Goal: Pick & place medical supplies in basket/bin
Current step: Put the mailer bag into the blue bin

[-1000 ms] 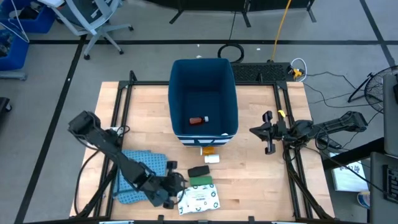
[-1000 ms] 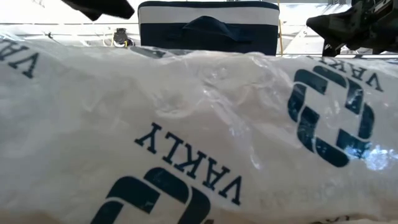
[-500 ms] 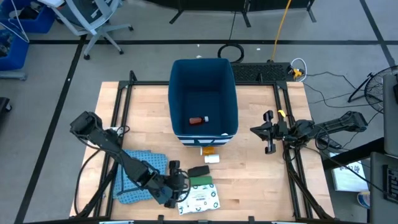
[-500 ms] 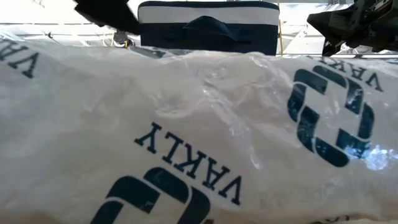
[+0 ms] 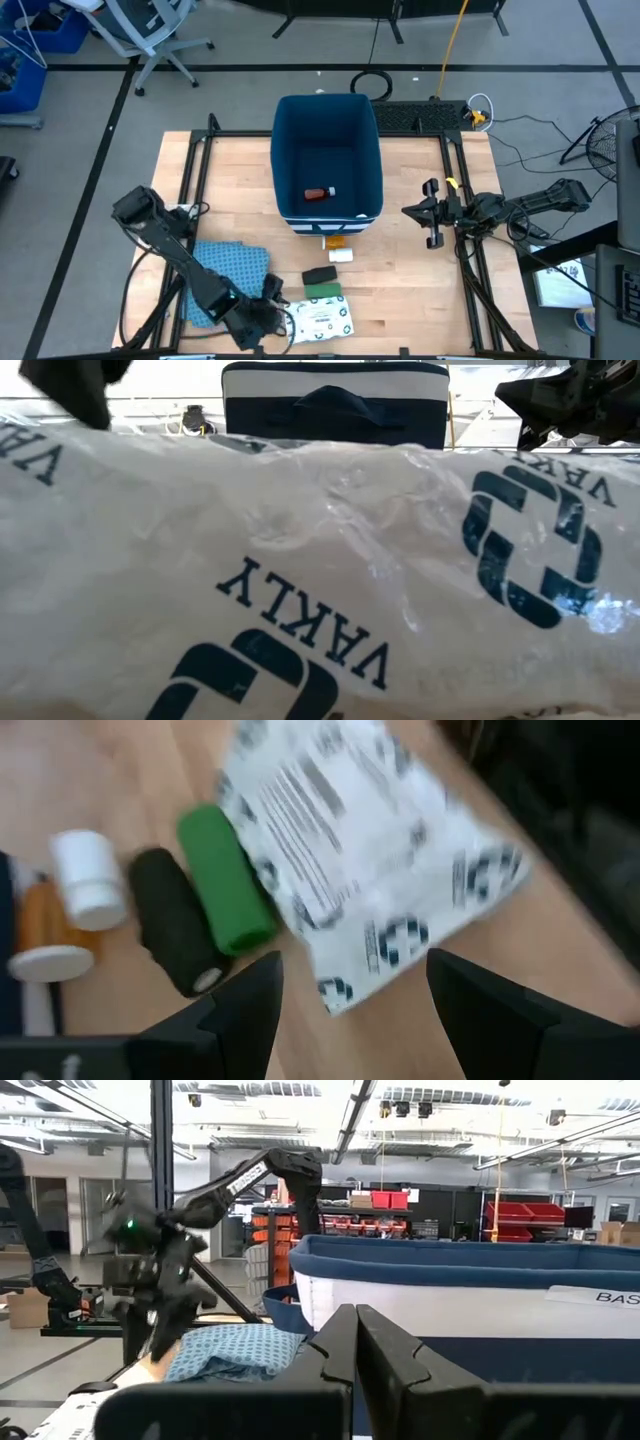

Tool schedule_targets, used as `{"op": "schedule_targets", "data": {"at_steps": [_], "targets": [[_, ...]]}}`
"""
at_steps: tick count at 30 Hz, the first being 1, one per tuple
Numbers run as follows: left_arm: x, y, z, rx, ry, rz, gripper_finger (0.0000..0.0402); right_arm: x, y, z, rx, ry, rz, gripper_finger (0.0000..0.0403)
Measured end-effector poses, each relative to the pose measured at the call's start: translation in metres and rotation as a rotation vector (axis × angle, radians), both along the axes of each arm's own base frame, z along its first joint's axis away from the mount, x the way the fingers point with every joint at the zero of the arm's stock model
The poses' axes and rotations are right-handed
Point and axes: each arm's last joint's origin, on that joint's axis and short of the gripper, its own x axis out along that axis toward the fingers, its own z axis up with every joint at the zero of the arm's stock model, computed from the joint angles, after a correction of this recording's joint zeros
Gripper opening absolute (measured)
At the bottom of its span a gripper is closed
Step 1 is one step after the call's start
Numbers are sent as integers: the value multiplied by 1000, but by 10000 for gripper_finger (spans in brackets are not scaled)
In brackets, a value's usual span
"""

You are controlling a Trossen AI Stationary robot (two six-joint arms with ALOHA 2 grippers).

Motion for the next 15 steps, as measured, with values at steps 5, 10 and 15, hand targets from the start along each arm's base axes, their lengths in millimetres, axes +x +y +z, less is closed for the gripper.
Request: {"op": "schedule_targets", "data": {"at_steps": [5, 10, 15], "targets": [[4, -11, -44, 182, 45, -117, 253, 0, 0, 0, -1, 3, 0, 0], [9, -15, -55, 218, 9, -130, 253, 0, 0, 0, -1, 4, -1, 0], [13, -16, -53, 202, -18, -127, 253, 0, 0, -1, -21, 10, -6, 0]]}}
